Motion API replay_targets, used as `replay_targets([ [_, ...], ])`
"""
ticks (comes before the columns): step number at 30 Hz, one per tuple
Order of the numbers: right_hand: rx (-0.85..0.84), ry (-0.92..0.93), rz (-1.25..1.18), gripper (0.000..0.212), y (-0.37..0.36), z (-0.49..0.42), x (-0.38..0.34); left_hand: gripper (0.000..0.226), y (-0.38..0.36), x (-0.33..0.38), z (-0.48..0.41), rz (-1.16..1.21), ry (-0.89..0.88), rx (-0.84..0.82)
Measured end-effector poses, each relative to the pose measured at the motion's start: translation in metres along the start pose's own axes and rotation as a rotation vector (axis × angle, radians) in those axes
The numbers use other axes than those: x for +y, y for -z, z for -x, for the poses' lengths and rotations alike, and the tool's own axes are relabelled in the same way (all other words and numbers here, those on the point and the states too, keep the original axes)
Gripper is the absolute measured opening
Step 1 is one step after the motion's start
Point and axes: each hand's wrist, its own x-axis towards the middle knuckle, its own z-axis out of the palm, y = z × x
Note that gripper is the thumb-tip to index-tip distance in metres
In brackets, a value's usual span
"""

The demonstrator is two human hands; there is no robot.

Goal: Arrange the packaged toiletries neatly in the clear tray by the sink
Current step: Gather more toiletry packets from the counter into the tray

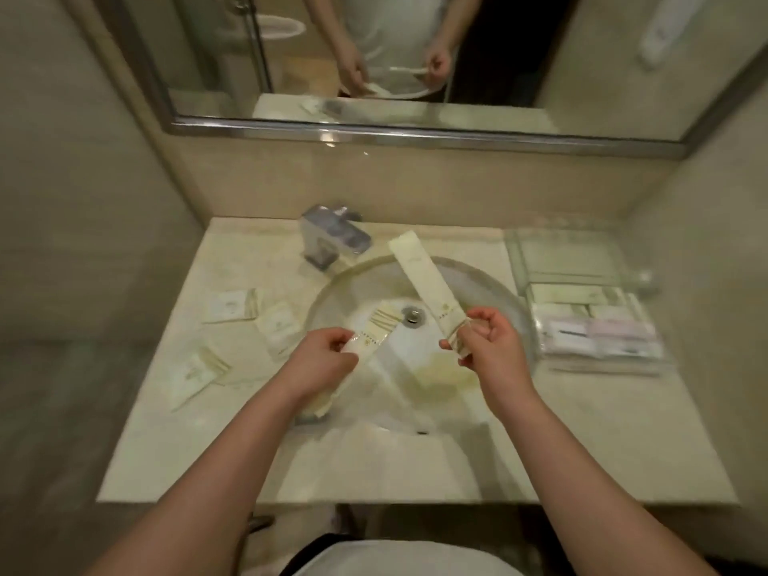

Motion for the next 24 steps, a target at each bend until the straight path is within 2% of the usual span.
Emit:
replay_targets([
  [9,0.166,-0.085,-0.161,0.018,0.186,0.036,0.029,0.023,-0.170,0.056,0.007,0.020,-0.033,-0.074],
  [14,0.264,-0.238,-0.525,0.018,0.239,0.029,0.038,0.020,-0.214,0.078,0.000,-0.072,-0.036,-0.036],
  [16,0.290,-0.253,-0.598,0.019,0.249,0.019,0.041,0.017,-0.225,0.091,-0.014,-0.172,-0.095,-0.011],
  [20,0.335,-0.286,-0.675,0.021,0.259,-0.004,0.041,0.027,-0.248,0.121,-0.053,-0.535,-0.313,-0.043],
  [24,0.357,-0.303,-0.682,0.023,0.266,-0.031,0.032,0.030,-0.274,0.152,-0.091,-0.631,-0.354,-0.043],
])
